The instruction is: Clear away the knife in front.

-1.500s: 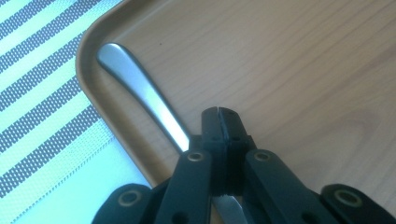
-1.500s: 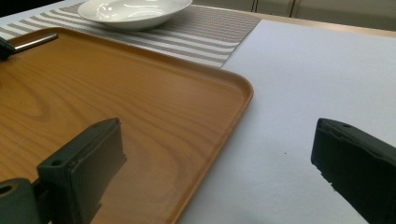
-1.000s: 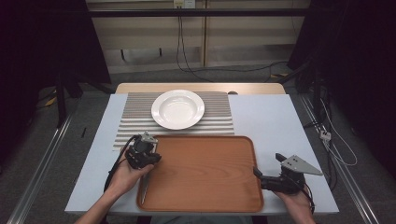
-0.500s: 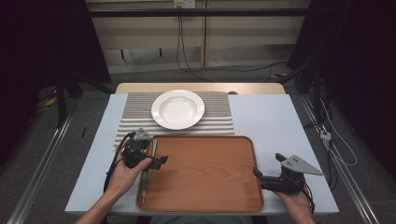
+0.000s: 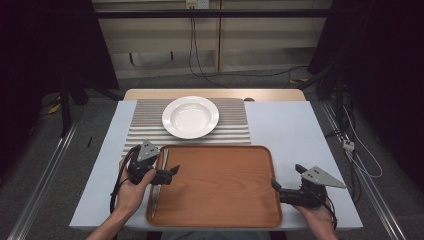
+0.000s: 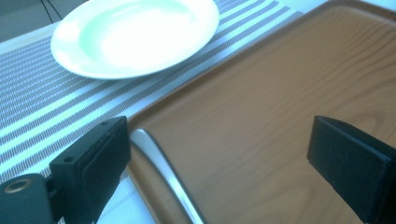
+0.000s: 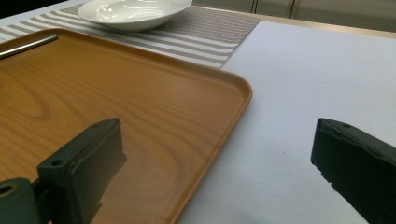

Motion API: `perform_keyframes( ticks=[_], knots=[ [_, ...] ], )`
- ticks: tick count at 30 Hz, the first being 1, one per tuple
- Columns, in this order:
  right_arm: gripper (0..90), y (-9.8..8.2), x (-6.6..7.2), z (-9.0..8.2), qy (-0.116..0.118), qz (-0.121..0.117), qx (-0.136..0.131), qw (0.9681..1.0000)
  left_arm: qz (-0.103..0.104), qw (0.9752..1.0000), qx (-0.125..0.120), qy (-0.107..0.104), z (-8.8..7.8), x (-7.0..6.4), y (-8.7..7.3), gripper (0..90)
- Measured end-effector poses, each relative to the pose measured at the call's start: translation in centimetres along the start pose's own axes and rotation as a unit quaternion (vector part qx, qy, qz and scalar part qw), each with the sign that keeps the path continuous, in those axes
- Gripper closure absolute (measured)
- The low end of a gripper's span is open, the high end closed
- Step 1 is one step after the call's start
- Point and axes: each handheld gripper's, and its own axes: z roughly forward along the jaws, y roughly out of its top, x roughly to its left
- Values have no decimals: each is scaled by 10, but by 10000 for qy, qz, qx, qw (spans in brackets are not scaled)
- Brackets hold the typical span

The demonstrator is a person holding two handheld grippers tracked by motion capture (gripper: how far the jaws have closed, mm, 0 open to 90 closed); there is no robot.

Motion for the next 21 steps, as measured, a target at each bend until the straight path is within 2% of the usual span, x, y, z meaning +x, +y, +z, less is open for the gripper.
perform_keyframes(
  ticks=[3, 7, 12, 14, 17, 19, 21],
  knots=[
    [23, 0, 0, -1, -8, 11, -1, 10000, -314, 9994, -105, -103, -5, 4, -8, 61],
    [23, -1, 0, -1, -26, 24, -3, 10000, -422, 9985, -361, -17, -17, 11, -20, 61],
    [22, -1, 0, -1, -43, 23, 10, 10000, -384, 9985, -378, 110, -29, 15, -30, 62],
    [22, -1, 0, -1, -36, 21, 6, 10000, -412, 9982, -373, 232, -30, 18, -35, 61],
    [23, -1, 0, -1, -34, 40, 10, 10000, -404, 9973, -505, 347, -29, 19, -46, 62],
    [23, -1, 0, -2, -35, 42, 2, 10000, -468, 9977, -394, 289, -27, 20, -49, 61],
    [22, -1, 0, -2, -36, 12, -10, 10000, -502, 9974, -376, 358, -25, 20, -51, 61]
  ],
)
